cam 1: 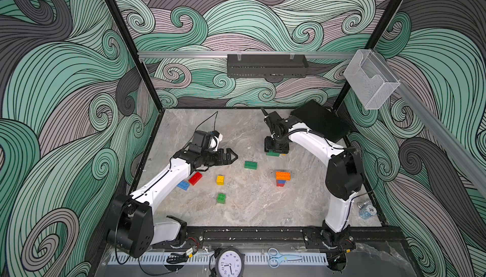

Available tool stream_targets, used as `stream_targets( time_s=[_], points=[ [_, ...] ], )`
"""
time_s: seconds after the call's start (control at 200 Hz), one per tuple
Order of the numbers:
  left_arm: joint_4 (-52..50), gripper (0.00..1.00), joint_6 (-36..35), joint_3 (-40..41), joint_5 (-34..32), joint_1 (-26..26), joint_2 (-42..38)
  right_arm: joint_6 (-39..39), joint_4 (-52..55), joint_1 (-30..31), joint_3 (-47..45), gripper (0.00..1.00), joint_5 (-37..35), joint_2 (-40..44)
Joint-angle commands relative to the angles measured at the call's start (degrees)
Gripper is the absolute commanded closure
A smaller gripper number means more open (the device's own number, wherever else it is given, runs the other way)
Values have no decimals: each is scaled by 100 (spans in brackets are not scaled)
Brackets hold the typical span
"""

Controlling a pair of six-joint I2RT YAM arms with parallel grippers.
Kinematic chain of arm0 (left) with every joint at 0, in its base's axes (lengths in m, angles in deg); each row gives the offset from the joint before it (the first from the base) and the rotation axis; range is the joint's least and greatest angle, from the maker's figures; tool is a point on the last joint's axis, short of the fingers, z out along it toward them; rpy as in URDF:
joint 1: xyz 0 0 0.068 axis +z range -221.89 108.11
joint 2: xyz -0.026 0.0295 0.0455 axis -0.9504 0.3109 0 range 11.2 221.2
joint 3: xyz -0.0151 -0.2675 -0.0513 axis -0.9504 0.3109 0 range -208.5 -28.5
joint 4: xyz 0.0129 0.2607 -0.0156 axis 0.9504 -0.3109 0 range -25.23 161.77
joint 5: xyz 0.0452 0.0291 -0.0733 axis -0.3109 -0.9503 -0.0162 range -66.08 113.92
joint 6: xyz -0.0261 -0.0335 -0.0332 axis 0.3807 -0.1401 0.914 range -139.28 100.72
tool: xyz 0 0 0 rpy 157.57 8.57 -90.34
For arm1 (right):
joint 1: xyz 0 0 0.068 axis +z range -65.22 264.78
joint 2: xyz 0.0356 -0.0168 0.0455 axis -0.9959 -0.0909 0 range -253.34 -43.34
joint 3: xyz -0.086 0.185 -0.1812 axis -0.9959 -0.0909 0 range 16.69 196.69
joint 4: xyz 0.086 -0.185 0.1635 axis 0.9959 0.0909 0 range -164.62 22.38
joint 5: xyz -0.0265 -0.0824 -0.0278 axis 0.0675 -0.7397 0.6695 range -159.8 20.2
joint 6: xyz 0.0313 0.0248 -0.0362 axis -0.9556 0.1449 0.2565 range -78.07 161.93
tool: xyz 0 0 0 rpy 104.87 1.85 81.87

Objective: Assemble an ice cream with lego
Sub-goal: Assemble the lego brick with the lego brick.

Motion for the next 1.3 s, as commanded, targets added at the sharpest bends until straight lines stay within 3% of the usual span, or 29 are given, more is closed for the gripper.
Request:
stream_targets(
  time_s=[0.0,0.23,0.425,1.291],
  points=[
    [-55,1,-42,-153,108,-108,68,131,648,27,-280,39,127,550],
    [85,1,23,-155,168,-268,199,-119,1097,56,-1008,39,227,1677],
    [168,1,53,-159,213,-361,272,-347,1199,150,-1440,39,216,2149],
    [133,2,34,-83,66,-427,146,-461,967,454,-1526,39,6,1538]
  ],
)
